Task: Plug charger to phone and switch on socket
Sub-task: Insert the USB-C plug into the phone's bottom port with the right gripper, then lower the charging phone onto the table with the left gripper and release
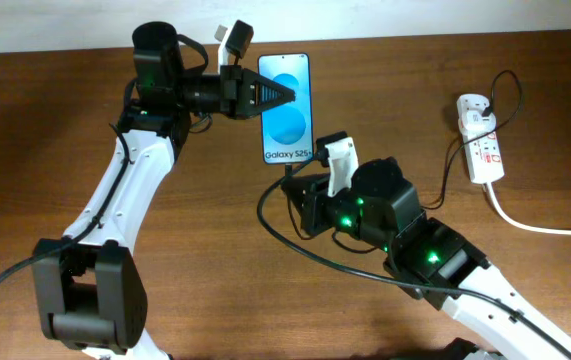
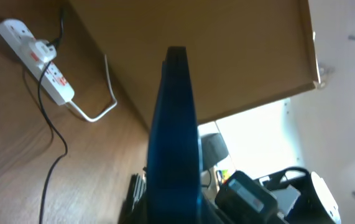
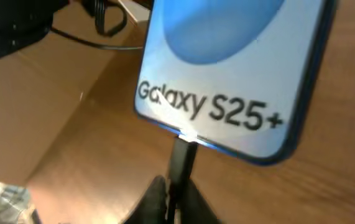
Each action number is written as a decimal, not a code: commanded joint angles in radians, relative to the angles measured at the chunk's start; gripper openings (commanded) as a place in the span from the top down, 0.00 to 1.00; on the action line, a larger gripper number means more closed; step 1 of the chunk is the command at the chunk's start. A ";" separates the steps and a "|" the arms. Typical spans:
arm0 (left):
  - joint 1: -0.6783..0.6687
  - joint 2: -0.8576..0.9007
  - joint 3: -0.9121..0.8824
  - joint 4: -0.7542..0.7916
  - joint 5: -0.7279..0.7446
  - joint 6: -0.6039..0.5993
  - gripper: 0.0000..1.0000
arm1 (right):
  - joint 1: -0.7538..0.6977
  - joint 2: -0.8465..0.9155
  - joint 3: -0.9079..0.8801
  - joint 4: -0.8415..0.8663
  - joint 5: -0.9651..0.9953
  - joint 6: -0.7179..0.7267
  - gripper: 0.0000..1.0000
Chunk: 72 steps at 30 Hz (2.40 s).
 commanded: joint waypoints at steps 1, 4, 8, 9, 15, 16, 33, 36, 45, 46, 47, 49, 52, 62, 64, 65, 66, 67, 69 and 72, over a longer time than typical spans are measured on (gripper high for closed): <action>-0.023 0.005 0.007 -0.005 0.096 0.045 1.00 | -0.009 -0.002 0.042 0.020 0.078 -0.019 0.76; -0.023 0.005 0.007 -0.005 0.060 0.050 1.00 | -0.008 -0.010 0.043 -0.017 0.077 -0.019 0.69; -0.023 0.005 0.007 -0.005 0.017 0.050 1.00 | -0.008 -0.106 0.100 -0.152 0.079 -0.060 0.56; -0.023 0.005 0.007 -0.005 0.012 0.050 1.00 | -0.008 -0.128 0.122 -0.192 0.078 -0.060 0.49; -0.023 0.005 0.007 -0.006 -0.023 0.049 1.00 | 0.113 -0.073 0.147 -0.316 0.205 -0.051 0.24; -0.023 0.005 0.007 -0.009 -0.023 0.050 1.00 | 0.132 -0.037 0.147 -0.308 0.240 -0.051 0.24; -0.034 0.005 0.002 -0.050 0.100 0.125 1.00 | 0.168 0.132 0.188 -0.093 0.440 -0.105 0.96; -0.055 0.005 -0.029 -0.065 0.100 0.136 1.00 | 0.159 0.132 0.189 0.008 0.445 -0.130 0.96; -0.072 0.005 -0.039 -0.164 0.054 0.206 1.00 | 0.124 0.121 0.252 -0.136 0.427 -0.145 0.61; -0.065 0.005 -0.039 -0.164 0.022 0.204 1.00 | 0.124 0.111 0.260 -0.177 0.415 -0.145 0.54; -0.055 0.005 -0.039 -0.165 -0.042 0.175 1.00 | 0.124 0.086 0.278 -0.261 0.411 -0.145 0.45; -0.048 0.005 -0.039 -0.164 -0.163 0.082 1.00 | 0.122 0.035 0.317 -0.387 0.415 -0.146 0.26; -0.116 0.005 -0.037 -0.086 -0.369 -0.171 1.00 | 0.122 -0.119 0.432 -0.618 0.541 -0.146 0.01; -0.312 0.056 -0.035 -0.272 -0.534 0.001 1.00 | 0.122 -0.453 0.475 -0.744 0.893 -0.145 0.01; -0.262 0.112 -0.035 -0.395 -0.585 0.110 1.00 | 0.122 -0.444 0.455 -0.746 0.893 -0.145 0.01; -0.244 0.141 -0.035 -0.417 -0.583 0.144 1.00 | 0.122 -0.437 0.444 -0.746 0.893 -0.137 0.01; -0.224 0.177 -0.035 -0.439 -0.581 0.190 1.00 | 0.122 -0.428 0.438 -0.746 0.892 -0.137 0.01; -0.212 0.205 -0.035 -0.450 -0.581 0.233 1.00 | 0.122 -0.413 0.435 -0.747 0.893 -0.124 0.01; -0.207 0.271 -0.035 -0.454 -0.585 0.290 1.00 | 0.122 -0.374 0.434 -0.746 0.893 -0.111 0.01; -0.207 0.358 -0.035 -0.455 -0.629 0.290 1.00 | 0.122 -0.302 0.434 -0.751 0.892 -0.111 0.01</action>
